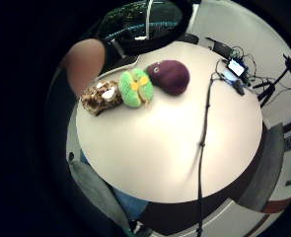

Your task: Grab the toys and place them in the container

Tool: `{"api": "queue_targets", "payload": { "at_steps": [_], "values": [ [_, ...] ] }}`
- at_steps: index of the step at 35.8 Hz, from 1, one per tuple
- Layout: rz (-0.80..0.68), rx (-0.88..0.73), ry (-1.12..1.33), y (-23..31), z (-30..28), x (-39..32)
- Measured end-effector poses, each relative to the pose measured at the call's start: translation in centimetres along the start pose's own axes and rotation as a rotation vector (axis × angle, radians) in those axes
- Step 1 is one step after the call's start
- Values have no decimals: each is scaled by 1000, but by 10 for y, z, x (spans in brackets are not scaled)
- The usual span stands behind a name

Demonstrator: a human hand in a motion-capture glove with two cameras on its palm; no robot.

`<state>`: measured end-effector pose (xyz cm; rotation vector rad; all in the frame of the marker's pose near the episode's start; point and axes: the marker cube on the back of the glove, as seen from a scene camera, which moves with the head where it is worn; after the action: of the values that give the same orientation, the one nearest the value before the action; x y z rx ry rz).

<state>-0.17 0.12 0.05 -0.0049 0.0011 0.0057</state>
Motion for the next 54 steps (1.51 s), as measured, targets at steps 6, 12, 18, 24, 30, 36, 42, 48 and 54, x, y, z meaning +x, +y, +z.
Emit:
{"api": "queue_targets", "payload": {
  "at_steps": [6, 12, 18, 24, 30, 36, 42, 48, 54],
  "values": [
    [21, -22, 32, 2, -1, -6],
    [27, -32, 74, -2, -8, -8],
    [42, -42, 70, -19, -9, 4],
    [28, -86, 109, -66, -7, 17],
    [42, -82, 131, -144, -25, 33],
    [10, -29, 109, -179, -33, 35],
    [39, -141, 177, -151, 17, 47],
    [112, -303, 439, -119, 70, 66],
    [128, -285, 486, -114, 83, 72]
  ]
}}
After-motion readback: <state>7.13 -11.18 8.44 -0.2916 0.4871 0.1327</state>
